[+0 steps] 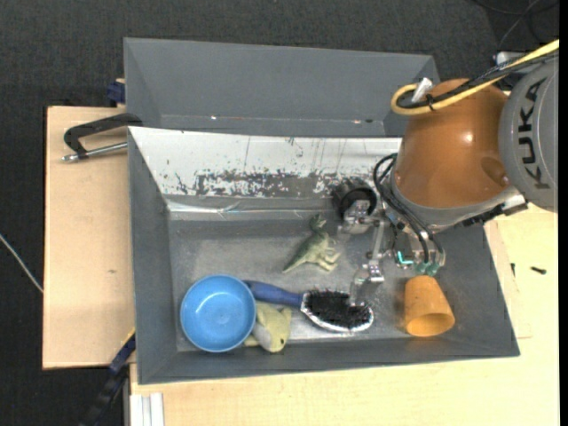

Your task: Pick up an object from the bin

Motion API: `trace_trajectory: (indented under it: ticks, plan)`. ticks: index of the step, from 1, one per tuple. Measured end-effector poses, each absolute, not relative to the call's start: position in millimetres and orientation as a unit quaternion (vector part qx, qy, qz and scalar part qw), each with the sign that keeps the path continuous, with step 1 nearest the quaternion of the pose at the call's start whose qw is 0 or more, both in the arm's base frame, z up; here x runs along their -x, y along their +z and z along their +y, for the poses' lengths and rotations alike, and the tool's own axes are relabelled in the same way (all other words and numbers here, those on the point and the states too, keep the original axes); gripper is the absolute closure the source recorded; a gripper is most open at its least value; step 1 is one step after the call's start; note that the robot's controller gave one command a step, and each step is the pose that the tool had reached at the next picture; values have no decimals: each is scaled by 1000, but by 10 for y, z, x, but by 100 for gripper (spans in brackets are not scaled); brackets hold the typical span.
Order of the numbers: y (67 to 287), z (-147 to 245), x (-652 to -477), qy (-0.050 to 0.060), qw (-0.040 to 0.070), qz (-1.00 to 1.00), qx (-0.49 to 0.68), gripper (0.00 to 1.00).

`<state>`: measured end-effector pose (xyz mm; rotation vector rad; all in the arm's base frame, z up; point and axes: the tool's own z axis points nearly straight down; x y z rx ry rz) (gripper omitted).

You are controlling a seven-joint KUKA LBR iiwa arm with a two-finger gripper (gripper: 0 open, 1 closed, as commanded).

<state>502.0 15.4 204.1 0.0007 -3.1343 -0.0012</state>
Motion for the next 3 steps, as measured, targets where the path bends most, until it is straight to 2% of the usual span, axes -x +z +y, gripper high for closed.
trace_trajectory:
  ticks: [1,2,3]
  plan:
    - [725,652,-5206,0,1,-990,-144,0]
    - [737,659,-5228,-1,-4,-990,-142,100]
    - [2089,389,-5219,0,-6,-991,-133,100]
